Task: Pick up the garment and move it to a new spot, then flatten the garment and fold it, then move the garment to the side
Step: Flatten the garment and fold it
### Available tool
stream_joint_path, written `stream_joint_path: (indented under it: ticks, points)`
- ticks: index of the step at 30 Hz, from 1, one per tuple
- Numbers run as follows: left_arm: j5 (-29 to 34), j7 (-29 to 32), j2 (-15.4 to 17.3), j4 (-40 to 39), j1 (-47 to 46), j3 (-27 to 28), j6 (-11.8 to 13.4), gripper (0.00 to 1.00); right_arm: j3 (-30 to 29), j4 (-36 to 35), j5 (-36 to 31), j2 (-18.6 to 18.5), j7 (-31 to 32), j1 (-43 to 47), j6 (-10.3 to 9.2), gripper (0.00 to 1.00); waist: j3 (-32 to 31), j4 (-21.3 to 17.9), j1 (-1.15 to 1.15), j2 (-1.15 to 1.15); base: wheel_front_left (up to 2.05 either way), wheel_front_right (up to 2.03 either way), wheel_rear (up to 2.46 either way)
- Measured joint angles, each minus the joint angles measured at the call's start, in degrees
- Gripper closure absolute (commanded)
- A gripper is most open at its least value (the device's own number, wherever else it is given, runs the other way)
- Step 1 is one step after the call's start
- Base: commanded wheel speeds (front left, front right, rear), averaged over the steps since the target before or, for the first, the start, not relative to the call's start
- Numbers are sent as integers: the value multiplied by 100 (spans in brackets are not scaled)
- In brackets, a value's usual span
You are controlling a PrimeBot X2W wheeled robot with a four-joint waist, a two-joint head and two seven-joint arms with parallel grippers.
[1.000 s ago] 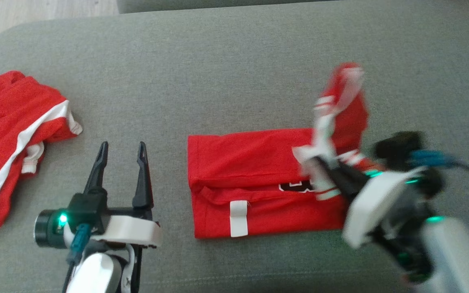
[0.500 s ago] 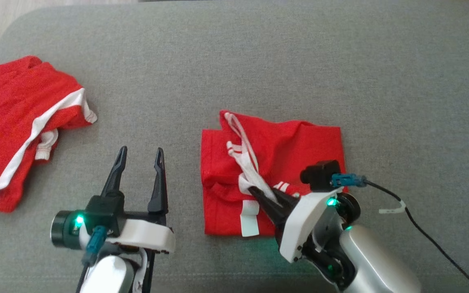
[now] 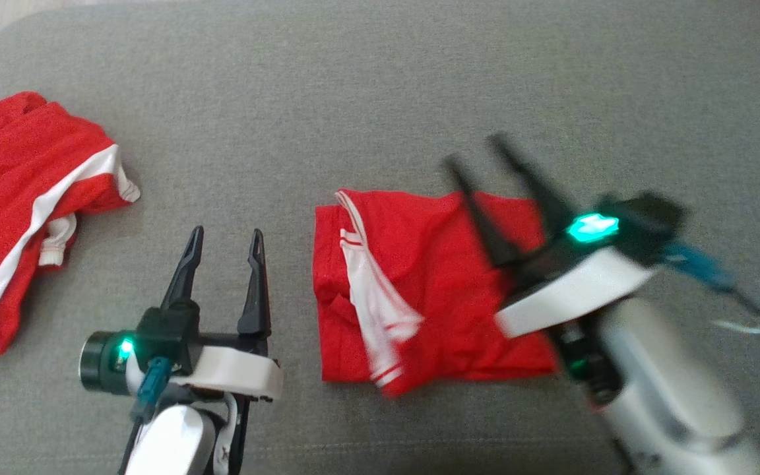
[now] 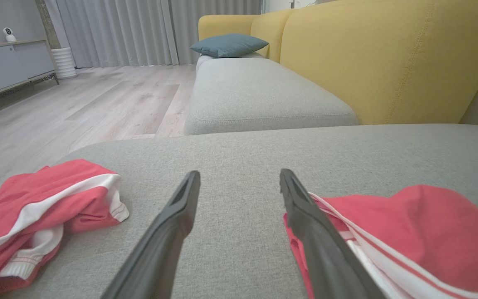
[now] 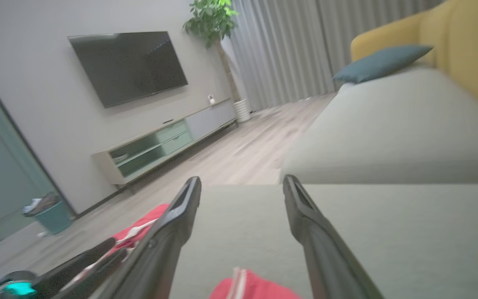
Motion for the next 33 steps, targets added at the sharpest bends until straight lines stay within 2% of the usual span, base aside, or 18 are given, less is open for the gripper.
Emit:
stream_joint_path:
  ticks: [5, 11, 14, 23, 33]
  points:
    - [1, 0, 22, -3, 1, 9, 49, 0, -1199, -339, -659, -337, -155, 420, 0, 0, -12, -67, 0, 0, 0, 0, 0]
    - [107, 0, 135, -12, 7, 47, 148, 0, -2404, -738, -1109, -402, -116, 1463, 0, 0, -70, -129, 0, 0, 0, 0, 0]
    - [146, 0, 229, -27, 34, 135, 193, 0, -2795, -931, -1241, -386, -31, 1903, 0, 0, -147, -167, 0, 0, 0, 0, 0]
    - [145, 103, 471, -121, 417, 176, 246, 0, -3076, -1311, -1386, -58, 309, 2598, 0, 0, -566, -268, 0, 0, 0, 0, 0]
    - [145, 319, 630, -244, 860, 165, 302, 0, -3114, -1441, -1485, 45, 519, 3019, 0, 0, -1026, -318, 0, 0, 0, 0, 0]
